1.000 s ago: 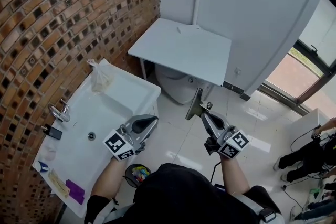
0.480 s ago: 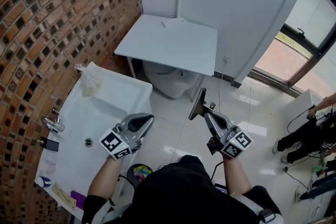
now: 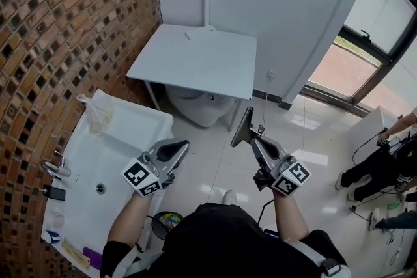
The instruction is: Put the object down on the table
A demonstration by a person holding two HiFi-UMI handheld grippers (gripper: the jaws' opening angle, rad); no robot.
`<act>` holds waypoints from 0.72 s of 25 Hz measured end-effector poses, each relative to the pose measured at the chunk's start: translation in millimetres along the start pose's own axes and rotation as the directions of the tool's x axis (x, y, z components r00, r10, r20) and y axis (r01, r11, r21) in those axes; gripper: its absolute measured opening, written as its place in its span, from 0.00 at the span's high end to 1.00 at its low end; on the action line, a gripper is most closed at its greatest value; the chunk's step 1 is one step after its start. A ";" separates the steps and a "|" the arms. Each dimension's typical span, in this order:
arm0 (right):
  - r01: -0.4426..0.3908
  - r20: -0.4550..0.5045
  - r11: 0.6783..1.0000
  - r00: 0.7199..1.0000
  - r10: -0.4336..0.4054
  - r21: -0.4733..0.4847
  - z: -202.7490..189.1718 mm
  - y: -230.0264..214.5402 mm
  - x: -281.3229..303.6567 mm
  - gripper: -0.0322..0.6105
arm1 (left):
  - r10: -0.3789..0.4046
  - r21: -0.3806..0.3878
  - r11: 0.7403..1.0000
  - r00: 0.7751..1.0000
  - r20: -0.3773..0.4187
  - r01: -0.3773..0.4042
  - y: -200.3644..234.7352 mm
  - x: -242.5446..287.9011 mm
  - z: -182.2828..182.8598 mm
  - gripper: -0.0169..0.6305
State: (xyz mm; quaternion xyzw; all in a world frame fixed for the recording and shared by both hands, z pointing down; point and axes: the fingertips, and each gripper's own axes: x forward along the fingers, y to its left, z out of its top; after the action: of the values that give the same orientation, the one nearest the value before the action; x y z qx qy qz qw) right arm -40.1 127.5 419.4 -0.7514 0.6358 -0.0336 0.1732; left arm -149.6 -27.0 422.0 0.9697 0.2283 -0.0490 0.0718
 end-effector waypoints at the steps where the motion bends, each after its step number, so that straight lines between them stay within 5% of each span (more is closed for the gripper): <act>1: -0.003 0.003 1.000 1.000 0.003 -0.009 4.2 -6.4 -2.4 0.94 | -0.007 -0.002 1.000 1.000 -0.001 0.007 -1.0 11.1 -1.0 0.98; 9: 0.020 0.050 1.000 0.999 -0.019 -0.013 26.1 -64.3 -24.3 0.94 | -0.069 0.009 0.998 0.996 -0.059 0.070 -7.2 82.1 -8.9 0.98; 18: 0.017 0.057 1.000 0.998 -0.017 0.003 42.3 -118.5 -41.6 0.94 | -0.053 -0.004 0.999 0.996 -0.069 0.053 -2.7 141.6 -23.8 0.98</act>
State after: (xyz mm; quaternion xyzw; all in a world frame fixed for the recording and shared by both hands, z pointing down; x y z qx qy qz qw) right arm 75.4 192.4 422.7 -0.7571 0.6243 -0.0145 0.1919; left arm -23.2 40.9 427.0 0.9643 0.2565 -0.0172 0.0636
